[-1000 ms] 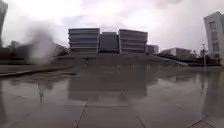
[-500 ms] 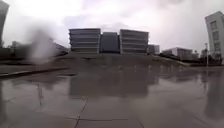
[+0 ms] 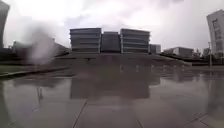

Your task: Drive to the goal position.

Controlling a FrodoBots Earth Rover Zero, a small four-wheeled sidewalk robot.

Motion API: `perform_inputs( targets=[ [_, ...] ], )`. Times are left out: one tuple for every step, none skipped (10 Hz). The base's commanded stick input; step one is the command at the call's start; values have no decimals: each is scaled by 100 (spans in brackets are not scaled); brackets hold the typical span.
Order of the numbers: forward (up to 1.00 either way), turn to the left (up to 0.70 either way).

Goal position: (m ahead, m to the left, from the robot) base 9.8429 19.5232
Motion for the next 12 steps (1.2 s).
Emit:
perform_inputs(
  targets=[
    [70,0],
    [70,0],
    [70,0],
    [70,0],
    [70,0],
    [70,0],
    [70,0],
    [70,0],
    [70,0],
    [70,0],
    [70,0],
    [70,0]
  ],
)
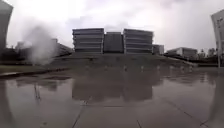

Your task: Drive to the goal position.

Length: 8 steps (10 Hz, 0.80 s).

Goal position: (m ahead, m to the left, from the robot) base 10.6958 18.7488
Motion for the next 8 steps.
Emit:
perform_inputs(
  targets=[
    [70,0],
    [70,0],
    [70,0],
    [70,0],
    [70,0],
    [70,0],
    [70,0],
    [70,0]
  ],
)
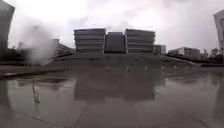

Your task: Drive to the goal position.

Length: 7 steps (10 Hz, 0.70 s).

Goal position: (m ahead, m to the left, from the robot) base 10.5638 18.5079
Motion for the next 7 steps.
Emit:
perform_inputs(
  targets=[
    [70,0],
    [70,0],
    [70,0],
    [70,0],
    [70,0],
    [70,0],
    [70,0]
  ],
)
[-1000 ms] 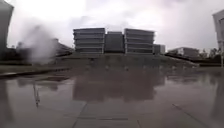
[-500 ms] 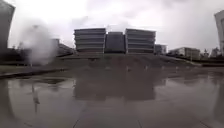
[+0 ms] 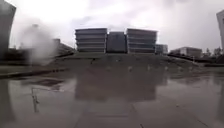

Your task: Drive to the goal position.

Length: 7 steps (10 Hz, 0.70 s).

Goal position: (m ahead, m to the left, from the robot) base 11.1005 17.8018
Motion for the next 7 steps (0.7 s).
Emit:
perform_inputs(
  targets=[
    [70,0],
    [70,0],
    [70,0],
    [70,0],
    [70,0],
    [70,0],
    [70,0]
  ],
)
